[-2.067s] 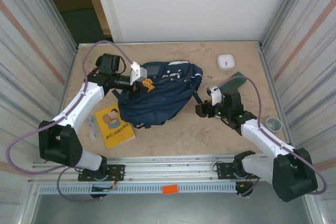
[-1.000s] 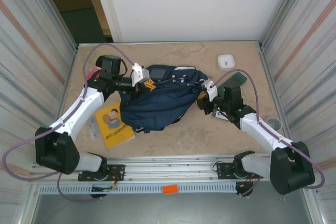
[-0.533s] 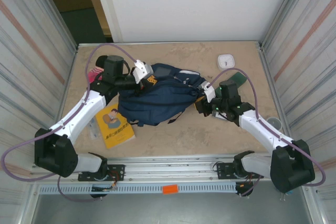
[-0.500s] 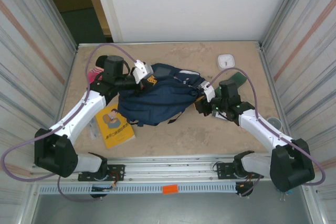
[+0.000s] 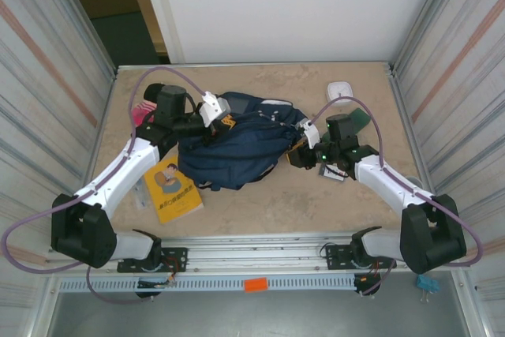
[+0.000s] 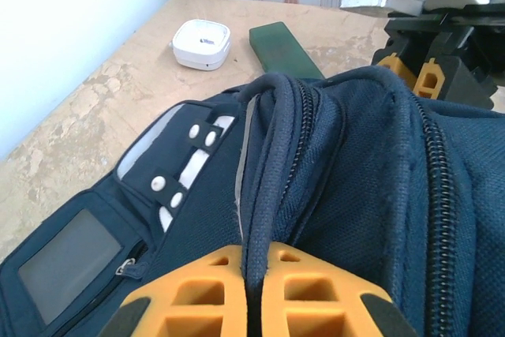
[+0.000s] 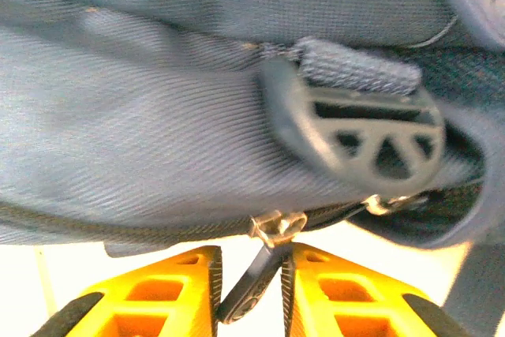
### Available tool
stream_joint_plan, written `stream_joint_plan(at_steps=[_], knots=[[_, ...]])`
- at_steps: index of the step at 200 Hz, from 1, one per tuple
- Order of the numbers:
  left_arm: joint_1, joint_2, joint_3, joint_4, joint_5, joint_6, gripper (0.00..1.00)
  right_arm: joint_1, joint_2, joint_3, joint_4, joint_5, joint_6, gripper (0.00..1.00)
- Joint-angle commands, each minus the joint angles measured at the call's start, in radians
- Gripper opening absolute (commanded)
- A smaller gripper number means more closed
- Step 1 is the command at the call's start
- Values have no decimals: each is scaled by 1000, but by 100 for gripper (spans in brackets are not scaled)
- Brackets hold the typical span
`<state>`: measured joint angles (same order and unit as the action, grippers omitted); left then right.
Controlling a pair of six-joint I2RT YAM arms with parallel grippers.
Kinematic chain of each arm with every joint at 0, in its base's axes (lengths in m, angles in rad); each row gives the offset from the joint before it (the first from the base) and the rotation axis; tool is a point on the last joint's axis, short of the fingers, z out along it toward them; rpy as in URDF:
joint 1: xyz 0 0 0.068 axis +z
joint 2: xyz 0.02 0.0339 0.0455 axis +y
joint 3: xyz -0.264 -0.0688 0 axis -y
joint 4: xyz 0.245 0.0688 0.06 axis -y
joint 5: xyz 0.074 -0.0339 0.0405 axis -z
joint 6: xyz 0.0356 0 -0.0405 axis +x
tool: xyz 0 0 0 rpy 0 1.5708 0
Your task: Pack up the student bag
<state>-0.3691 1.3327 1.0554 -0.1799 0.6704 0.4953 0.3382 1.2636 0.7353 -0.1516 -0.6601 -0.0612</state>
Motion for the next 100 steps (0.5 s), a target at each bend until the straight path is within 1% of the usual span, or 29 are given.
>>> stream_joint_plan(at_steps=[1,6,11,40,72,100], knots=[[0,-50,-1,89,-39,-23,0,-7,5,34,0,-66,2,11],[1,-51,-2,91,-38,-26,0,-8,8,35,-3,-61,0,4],[1,-52,-2,92,-37,-29,0,-10,7,36,-5,-55,1,0],[2,-56,-8,116,-65,-64,0,-13,-4,30,-5,-50,3,0],[-1,-56,-18,143,-99,-96,0,-8,-28,22,9,-74,18,0],[-25,-45,-20,178,-207,-176,0,41,-48,35,-6,-73,30,0]])
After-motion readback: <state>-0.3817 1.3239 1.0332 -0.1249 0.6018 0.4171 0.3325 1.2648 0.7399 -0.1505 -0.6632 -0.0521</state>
